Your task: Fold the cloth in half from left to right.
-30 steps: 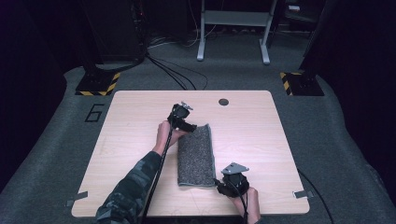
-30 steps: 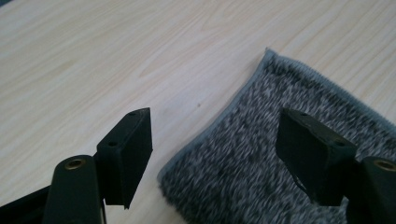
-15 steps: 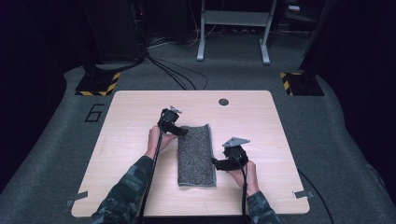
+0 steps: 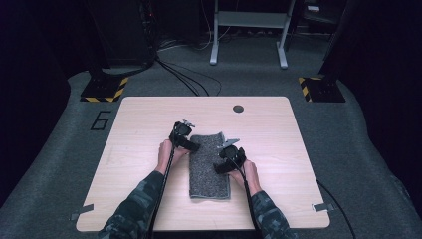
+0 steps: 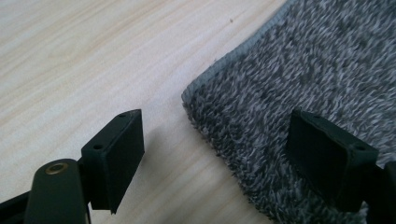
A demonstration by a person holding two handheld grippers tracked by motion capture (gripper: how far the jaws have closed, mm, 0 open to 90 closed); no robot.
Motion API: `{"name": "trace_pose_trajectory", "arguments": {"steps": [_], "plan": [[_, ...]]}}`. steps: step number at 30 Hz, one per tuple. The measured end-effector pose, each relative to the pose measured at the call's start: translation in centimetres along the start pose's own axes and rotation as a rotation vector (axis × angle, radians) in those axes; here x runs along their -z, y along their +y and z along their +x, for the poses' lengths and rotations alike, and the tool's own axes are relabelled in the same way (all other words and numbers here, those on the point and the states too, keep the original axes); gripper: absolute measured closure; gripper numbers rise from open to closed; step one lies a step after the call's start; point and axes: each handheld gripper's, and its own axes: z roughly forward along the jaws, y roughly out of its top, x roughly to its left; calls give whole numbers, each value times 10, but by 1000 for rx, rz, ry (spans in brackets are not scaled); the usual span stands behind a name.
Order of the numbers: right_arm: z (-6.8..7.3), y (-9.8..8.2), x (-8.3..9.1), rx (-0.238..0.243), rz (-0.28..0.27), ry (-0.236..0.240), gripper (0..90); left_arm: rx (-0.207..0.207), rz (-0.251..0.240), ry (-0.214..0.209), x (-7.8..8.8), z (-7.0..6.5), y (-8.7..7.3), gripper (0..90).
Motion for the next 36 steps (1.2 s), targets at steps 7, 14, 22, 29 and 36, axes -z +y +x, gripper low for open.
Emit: {"name": "trace_pose_trajectory", "arguments": {"steps": [7,14,22,29,36], "plan": [[0,-12,6,-18,4,11,173,5,-23,-3,0,-5,-7,170],[2,-27,17,-6,-10,6,171,-15,-31,-18,3,-19,-11,165],[3,-36,24,-20,-5,29,148,-25,-41,-44,7,-25,-13,158],[-15,-22,30,-51,-46,63,148,-4,-81,-50,22,-16,-7,158],[-37,0,23,-78,-67,60,164,21,-66,-55,18,-9,-5,160]]}}
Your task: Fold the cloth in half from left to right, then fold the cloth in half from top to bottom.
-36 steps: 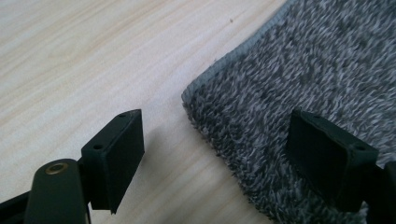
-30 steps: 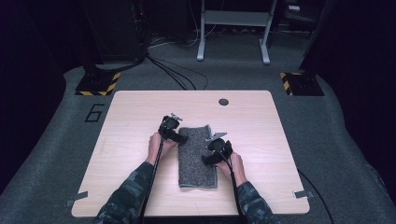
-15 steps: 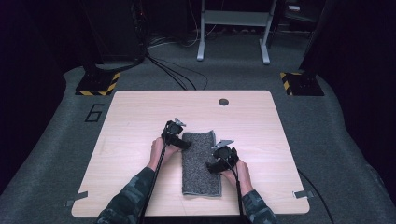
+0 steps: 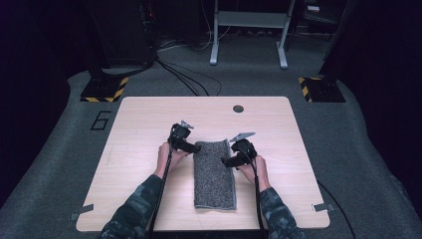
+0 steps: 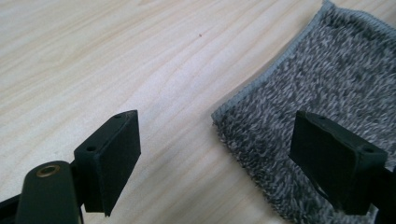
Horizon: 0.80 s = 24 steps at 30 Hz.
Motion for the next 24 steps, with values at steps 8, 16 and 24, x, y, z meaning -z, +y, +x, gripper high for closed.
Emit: {"name": "trace_pose_trajectory", "arguments": {"steps": [8,16,24], "plan": [[-26,24,-26,-44,21,-14,248,26,21,-20,-12,7,0,183],[-36,35,-49,-56,62,-2,471,15,18,-31,-16,5,1,304],[-34,32,-53,-32,52,6,640,-48,29,-11,-17,-3,3,426]]}}
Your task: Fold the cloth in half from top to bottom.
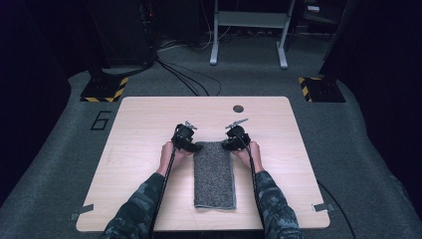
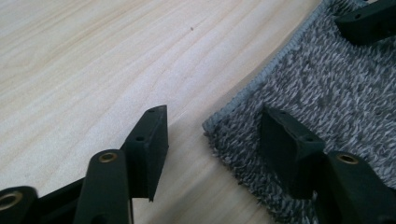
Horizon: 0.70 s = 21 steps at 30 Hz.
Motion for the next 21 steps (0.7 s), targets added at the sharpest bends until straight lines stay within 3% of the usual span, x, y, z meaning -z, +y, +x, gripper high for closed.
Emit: {"name": "trace_pose_trajectory", "arguments": {"steps": [2,7,15,21], "plan": [[1,-1,0,15,-7,5,676,-26,-2,4,0,-4,0,460],[1,0,0,9,7,7,761,-39,-13,-7,0,-6,0,584],[3,-5,1,-23,-26,28,862,-22,-42,-49,-1,-8,-1,814],[7,-5,1,-7,-34,1,874,-20,-43,-51,-1,-8,-1,854]]}}
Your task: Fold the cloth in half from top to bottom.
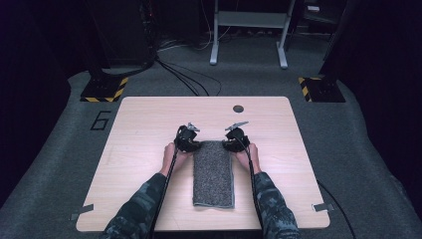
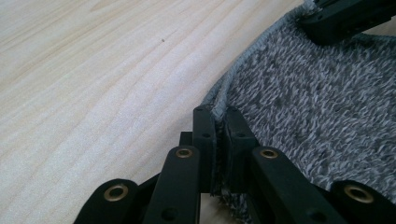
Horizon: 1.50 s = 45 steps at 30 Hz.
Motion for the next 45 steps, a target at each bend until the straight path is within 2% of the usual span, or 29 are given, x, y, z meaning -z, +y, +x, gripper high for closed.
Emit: {"name": "trace_pose_trajectory", "arguments": {"steps": [3,6,10,14,17,25,32,35,42,43,45], "plan": [[0,1,2,0,-23,-19,875,-1,-3,-1,1,0,0,856],[1,2,8,-9,-54,-15,875,6,-22,-6,4,3,-1,855],[3,9,18,6,-84,-24,875,6,-57,-4,11,4,1,856],[3,14,26,62,-111,-30,874,-12,-91,0,19,3,4,856],[3,16,28,50,-123,-28,874,-14,-107,1,24,4,7,856],[1,25,36,76,-158,-33,874,-23,-149,23,34,7,15,855],[1,30,40,81,-186,-37,875,-61,-163,46,42,6,22,856],[1,33,42,85,-200,-46,875,-53,-174,44,44,7,25,856],[-2,45,49,100,-235,-59,874,-82,-184,86,52,12,40,856],[-2,48,49,107,-239,-62,875,-79,-202,95,52,13,42,856],[-3,54,51,109,-249,-67,875,-89,-203,101,56,15,47,856]]}}
